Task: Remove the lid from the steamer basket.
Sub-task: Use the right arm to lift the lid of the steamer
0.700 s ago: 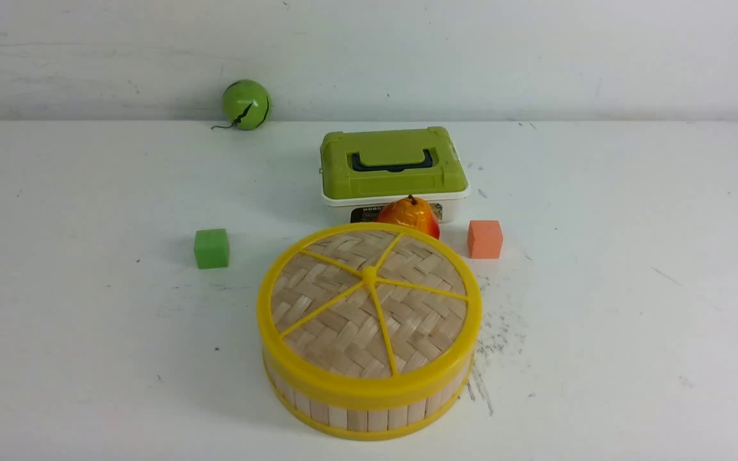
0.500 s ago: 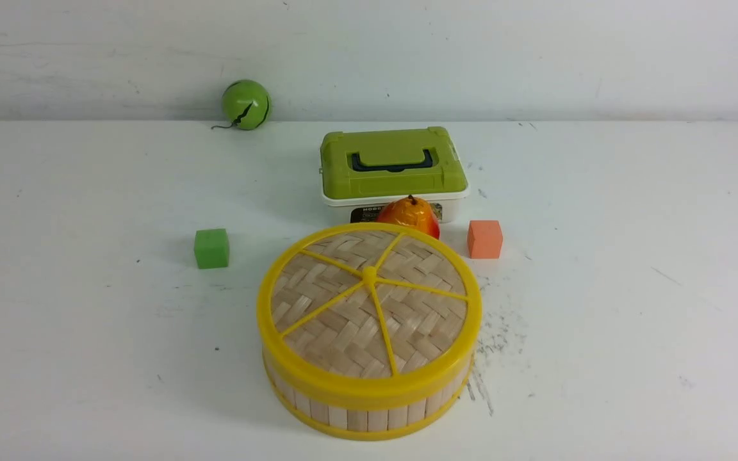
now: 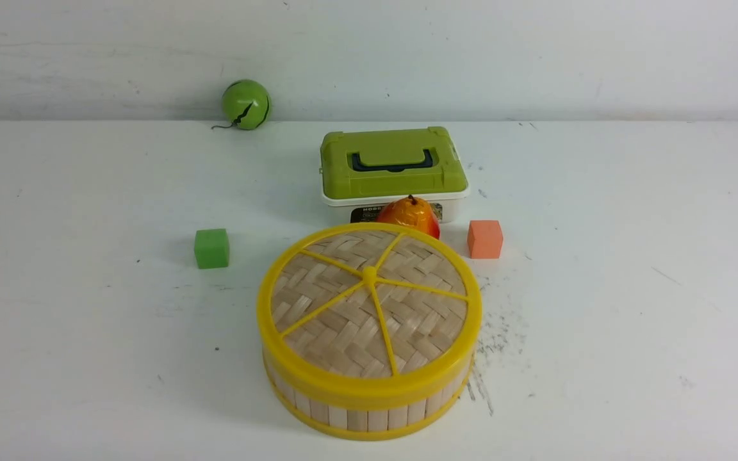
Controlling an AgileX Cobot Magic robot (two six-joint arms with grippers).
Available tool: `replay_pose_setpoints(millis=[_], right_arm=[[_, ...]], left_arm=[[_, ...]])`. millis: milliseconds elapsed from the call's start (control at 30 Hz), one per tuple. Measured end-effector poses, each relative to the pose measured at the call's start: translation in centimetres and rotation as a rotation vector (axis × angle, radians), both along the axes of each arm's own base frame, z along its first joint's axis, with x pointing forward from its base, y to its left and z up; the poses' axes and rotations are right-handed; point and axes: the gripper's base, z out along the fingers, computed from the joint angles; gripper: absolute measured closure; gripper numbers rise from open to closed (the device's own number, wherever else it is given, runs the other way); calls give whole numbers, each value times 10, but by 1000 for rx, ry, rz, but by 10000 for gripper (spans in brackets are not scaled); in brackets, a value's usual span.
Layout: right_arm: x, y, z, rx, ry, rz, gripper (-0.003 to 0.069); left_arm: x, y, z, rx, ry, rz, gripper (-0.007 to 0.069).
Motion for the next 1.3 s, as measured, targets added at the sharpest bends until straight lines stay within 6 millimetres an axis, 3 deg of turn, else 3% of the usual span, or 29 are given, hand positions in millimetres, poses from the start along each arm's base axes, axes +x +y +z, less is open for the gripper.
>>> replay_pose_setpoints(millis=[900, 967, 1033, 1067, 1167, 1300], right_arm=[[0, 0, 0, 15, -1, 0, 421], [0, 5, 0, 179, -7, -4, 421], [0, 10, 1, 447, -11, -21, 421], [0, 11, 1, 468, -11, -19, 421], [0, 23, 3, 996, 18, -47, 421], [1, 25, 7, 1154, 2, -53, 421]], left_arm=[[0, 0, 0, 0, 0, 0, 385], [0, 0, 0, 0, 0, 0, 385], [0, 0, 0, 0, 0, 0, 385], [0, 0, 0, 0, 0, 0, 385], [0, 0, 0, 0, 0, 0, 385], [0, 0, 0, 0, 0, 0, 385]])
